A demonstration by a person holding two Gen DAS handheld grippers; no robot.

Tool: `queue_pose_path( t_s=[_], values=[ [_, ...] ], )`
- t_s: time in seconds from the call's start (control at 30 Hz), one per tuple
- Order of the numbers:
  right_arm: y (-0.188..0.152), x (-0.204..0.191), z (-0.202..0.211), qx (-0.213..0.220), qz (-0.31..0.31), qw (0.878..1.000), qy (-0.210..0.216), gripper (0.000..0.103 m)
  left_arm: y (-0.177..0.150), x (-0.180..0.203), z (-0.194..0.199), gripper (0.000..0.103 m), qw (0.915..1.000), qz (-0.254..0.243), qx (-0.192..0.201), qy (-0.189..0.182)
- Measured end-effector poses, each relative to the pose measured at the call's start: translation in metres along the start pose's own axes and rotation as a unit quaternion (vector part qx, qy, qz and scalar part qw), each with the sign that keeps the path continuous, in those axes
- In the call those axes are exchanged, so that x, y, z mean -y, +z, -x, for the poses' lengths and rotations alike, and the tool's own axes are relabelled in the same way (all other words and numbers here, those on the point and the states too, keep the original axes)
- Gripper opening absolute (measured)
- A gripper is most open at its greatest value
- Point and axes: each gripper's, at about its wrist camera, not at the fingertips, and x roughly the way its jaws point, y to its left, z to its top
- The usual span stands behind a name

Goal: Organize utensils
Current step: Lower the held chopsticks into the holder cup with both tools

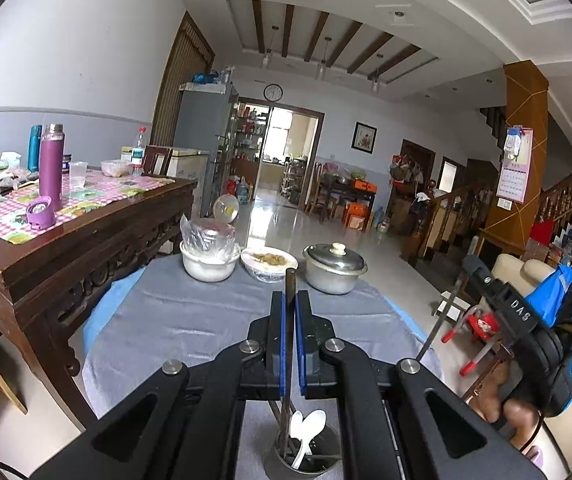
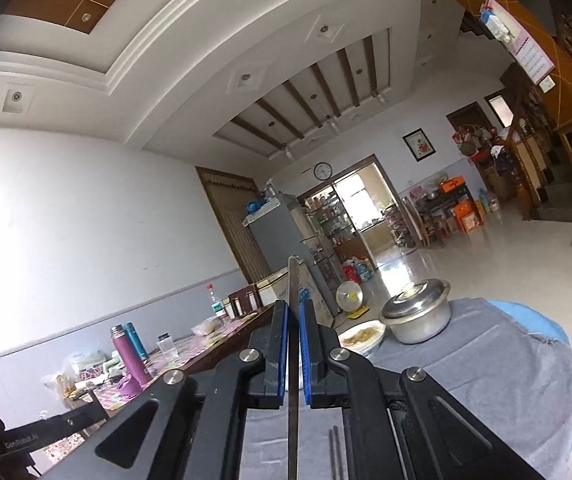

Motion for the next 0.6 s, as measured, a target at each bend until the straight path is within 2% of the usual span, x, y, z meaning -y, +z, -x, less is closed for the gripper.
queue_pose_path(
  t_s=[0.33, 0.6],
  values=[
    [-0.013, 0.034, -0.003, -0.010, -0.061, 0.998, -0.018, 0.007, -0.008, 0.000, -0.002, 0.005, 0.9999, 0.001, -0.011, 0.001],
    [-0.033, 0.034, -0.015, -0.019, -0.071, 0.997, -0.011, 0.007, -0.010, 0.001, -0.003, 0.005, 0.9999, -0.003, -0.016, -0.001]
  ],
)
